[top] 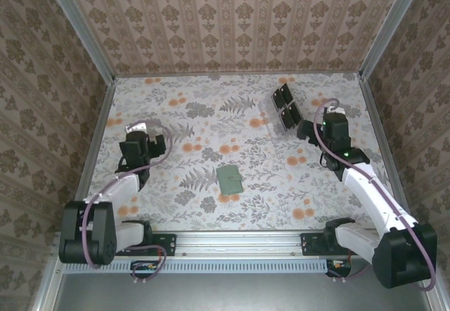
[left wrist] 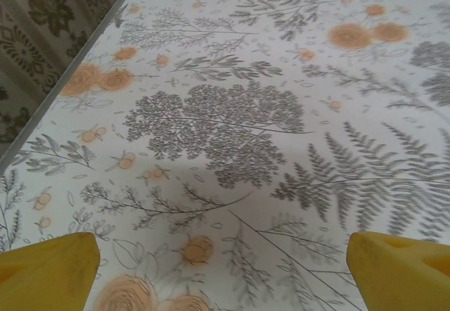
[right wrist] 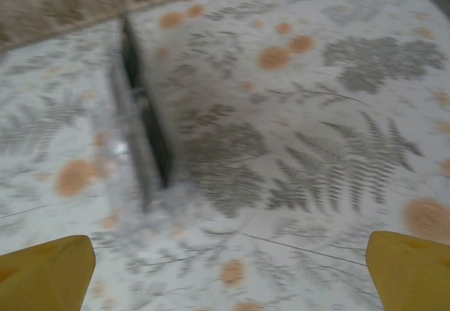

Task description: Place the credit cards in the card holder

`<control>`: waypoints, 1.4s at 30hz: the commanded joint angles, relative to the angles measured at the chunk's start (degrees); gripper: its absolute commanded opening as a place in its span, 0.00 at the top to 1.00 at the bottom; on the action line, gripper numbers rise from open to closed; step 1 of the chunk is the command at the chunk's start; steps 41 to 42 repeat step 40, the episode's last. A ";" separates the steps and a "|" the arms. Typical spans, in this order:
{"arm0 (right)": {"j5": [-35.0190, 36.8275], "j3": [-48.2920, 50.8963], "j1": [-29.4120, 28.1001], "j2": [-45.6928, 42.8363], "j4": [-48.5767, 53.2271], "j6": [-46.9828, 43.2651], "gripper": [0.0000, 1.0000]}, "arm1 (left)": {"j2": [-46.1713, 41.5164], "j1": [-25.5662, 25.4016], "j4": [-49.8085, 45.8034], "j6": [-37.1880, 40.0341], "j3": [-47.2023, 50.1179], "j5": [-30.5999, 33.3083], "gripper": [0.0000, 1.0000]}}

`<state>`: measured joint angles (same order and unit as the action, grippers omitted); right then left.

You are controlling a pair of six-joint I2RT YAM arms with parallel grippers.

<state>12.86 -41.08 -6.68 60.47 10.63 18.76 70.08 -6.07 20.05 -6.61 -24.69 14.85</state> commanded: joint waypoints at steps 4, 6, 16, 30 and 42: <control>5.47 9.63 5.03 4.50 -21.12 -8.05 0.00 | 8.65 3.50 22.82 7.49 2.57 -2.79 0.00; 4.30 13.03 6.08 7.54 -29.53 -9.11 0.00 | 12.82 4.43 27.64 7.46 3.08 -5.91 0.00; -9.96 21.84 8.32 25.61 -65.25 -13.77 0.00 | 18.30 4.79 29.87 9.34 1.71 -11.98 0.00; -9.04 17.86 5.80 27.00 -59.50 -16.74 0.00 | 18.50 5.08 29.69 9.69 1.40 -13.13 0.00; -9.49 17.64 5.78 27.17 -59.39 -16.91 0.00 | 18.46 4.97 29.81 9.69 1.48 -13.07 0.00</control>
